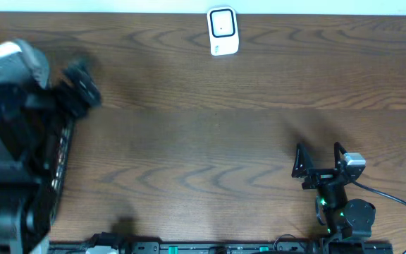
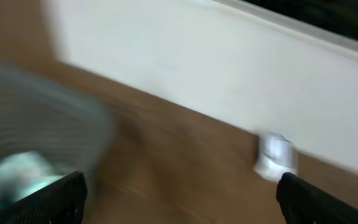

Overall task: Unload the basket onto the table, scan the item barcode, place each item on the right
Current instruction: 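Move the left gripper into the basket toward the teal mouthwash bottle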

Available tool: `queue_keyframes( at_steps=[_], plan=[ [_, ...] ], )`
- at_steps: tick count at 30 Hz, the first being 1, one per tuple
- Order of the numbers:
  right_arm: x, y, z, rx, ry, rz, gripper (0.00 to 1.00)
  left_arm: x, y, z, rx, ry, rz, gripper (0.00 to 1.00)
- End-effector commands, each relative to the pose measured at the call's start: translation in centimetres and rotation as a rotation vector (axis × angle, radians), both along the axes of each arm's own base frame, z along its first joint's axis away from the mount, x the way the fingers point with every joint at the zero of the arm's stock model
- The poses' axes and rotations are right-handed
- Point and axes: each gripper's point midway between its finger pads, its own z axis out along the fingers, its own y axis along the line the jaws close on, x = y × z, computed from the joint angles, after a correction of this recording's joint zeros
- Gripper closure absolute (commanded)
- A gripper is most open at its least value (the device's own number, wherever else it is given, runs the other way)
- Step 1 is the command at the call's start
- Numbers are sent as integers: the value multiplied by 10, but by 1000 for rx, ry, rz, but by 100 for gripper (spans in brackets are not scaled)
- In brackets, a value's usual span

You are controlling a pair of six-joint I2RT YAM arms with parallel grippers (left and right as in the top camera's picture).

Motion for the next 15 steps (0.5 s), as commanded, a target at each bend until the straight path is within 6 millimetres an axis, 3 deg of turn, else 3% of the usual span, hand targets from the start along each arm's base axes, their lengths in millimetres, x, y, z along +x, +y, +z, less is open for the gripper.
queue_keyframes(
  at_steps=[1,8,15],
  plan=[
    [0,1,-2,-16,3,4,1,-10,66,16,86,-25,425,2],
    [0,1,-2,-16,3,4,1,-26,110,15,122,-32,721,2],
    [0,1,-2,-16,3,4,1,-54,161,-19,-11,52,918,2]
  ],
)
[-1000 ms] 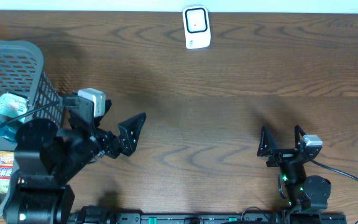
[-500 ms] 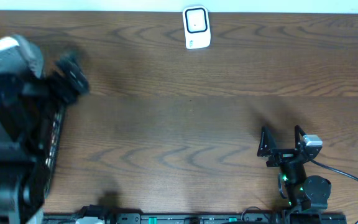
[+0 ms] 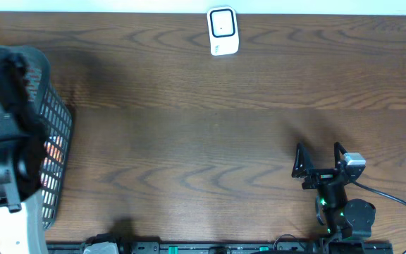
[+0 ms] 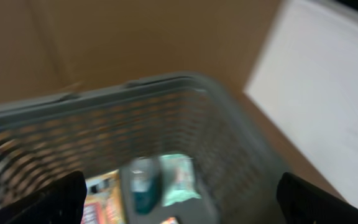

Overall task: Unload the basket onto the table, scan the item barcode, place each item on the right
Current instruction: 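Move the left gripper into the basket toward the teal mouthwash bottle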

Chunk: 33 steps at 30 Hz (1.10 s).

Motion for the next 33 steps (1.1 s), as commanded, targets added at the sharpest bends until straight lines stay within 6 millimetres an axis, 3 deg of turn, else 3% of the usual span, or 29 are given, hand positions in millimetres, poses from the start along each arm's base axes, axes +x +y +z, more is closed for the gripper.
queue_keyframes(
  at_steps=[1,9,12,15,20,27,33],
  plan=[
    [0,1,-2,-16,4,4,1,-14,28,-11,-87,-33,113,2],
    [0,1,-2,-16,4,4,1,-30,81,-90,-398,106,212,2],
    [0,1,-2,-16,4,4,1,-20,97,-127,-499,222,151,2],
    [0,1,-2,-16,4,4,1,-10,104,-152,-557,285,122,2],
    [0,1,-2,-16,4,4,1,2,114,-183,-616,349,126,2],
    [0,1,-2,-16,4,4,1,30,114,-228,-718,422,-6,2],
    [0,1,-2,-16,4,4,1,36,120,-246,-741,444,1,2]
  ],
)
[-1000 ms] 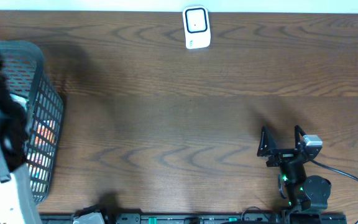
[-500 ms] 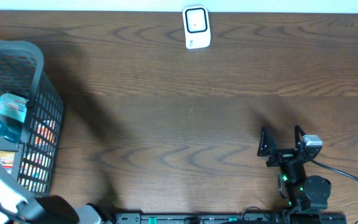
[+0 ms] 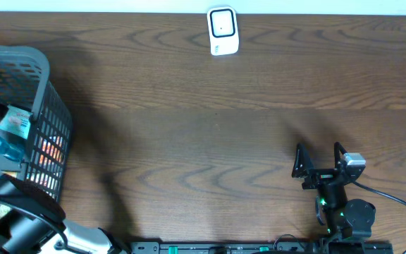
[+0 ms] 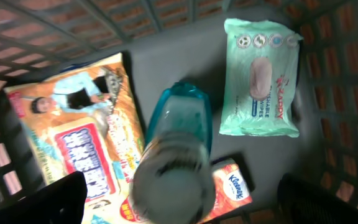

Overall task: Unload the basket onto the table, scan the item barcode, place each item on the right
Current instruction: 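Move the left gripper into the basket toward the teal mouthwash bottle, then grasp the teal mouthwash bottle with the left gripper and lift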

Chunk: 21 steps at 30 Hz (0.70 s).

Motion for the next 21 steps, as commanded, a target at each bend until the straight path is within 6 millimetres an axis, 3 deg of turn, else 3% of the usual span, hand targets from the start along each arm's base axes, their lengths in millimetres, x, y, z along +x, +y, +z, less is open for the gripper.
queue_keyframes(
  at_steps=[1,10,21],
  plan=[
    [0,1,-2,-16,3,4,1,4,3,-1,-4,-8,-16,2],
    [0,1,-2,-16,3,4,1,-9,14,-18,52,48,73,2],
    [0,1,-2,-16,3,4,1,-6,16,-43,59,37,72,2]
  ],
)
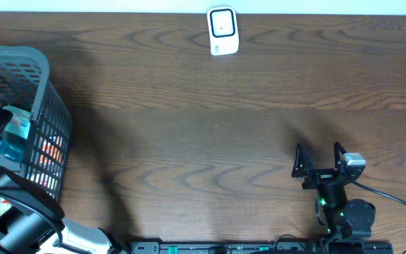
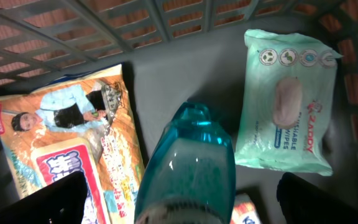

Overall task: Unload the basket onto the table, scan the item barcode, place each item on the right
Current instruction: 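Grasp the teal mouthwash bottle with the left gripper and lift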

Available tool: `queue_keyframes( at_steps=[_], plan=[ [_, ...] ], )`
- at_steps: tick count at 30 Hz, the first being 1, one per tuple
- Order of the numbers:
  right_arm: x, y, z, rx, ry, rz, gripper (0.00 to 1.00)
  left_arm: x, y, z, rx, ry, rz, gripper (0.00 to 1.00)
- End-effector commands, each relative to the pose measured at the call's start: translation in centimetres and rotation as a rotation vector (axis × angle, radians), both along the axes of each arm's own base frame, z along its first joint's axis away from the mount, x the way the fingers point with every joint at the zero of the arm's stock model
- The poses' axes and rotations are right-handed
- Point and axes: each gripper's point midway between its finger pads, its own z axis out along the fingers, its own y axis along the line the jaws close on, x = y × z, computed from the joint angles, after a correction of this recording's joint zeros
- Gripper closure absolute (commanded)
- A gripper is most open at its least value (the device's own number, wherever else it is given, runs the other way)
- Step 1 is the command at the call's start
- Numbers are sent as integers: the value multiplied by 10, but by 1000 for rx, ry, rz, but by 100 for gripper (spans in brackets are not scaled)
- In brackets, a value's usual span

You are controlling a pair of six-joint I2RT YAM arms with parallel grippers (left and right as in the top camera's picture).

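My left gripper (image 2: 180, 190) is open inside the grey basket (image 1: 48, 77), low over an upright teal bottle (image 2: 188, 165). Its black fingertips (image 2: 39, 199) stand wide apart, one on either side of the bottle and clear of it. On the basket floor lie a green wipes pack (image 2: 288, 99), an orange snack bag (image 2: 67, 143) and a small tissue pack (image 2: 244, 208). The white scanner (image 1: 223, 31) stands at the table's far edge. My right gripper (image 1: 318, 156) rests open at the near right, holding nothing.
The basket's mesh walls (image 2: 166, 18) close in around the left gripper. My left arm (image 1: 16, 208) reaches into the basket from the near left corner. A cable (image 1: 393, 201) trails from the right arm's base.
The left gripper has come lower onto the teal bottle, which now looks larger between the fingers. Nothing in the basket has shifted. The right arm is unchanged.
At first the left wrist camera looked across the table past the basket's edge toward the scanner. Then it was over the basket rim, looking in. Later it was inside above the bottle, and now it hangs closer to the bottle, still open.
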Motion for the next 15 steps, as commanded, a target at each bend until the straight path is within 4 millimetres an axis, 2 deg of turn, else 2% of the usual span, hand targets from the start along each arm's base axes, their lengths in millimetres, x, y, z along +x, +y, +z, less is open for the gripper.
queue_keyframes(
  at_steps=[1,7,11,13,15],
  plan=[
    [0,1,-2,-16,3,4,1,-5,2,-9,7,18,22,2],
    [0,1,-2,-16,3,4,1,-4,3,-17,11,13,21,2],
    [0,1,-2,-16,3,4,1,4,-4,-19,-34,-31,2,0],
    [0,1,-2,-16,3,4,1,7,-7,-20,-50,-44,-4,11],
    [0,1,-2,-16,3,4,1,7,-8,-21,-55,-44,-6,30]
  ],
)
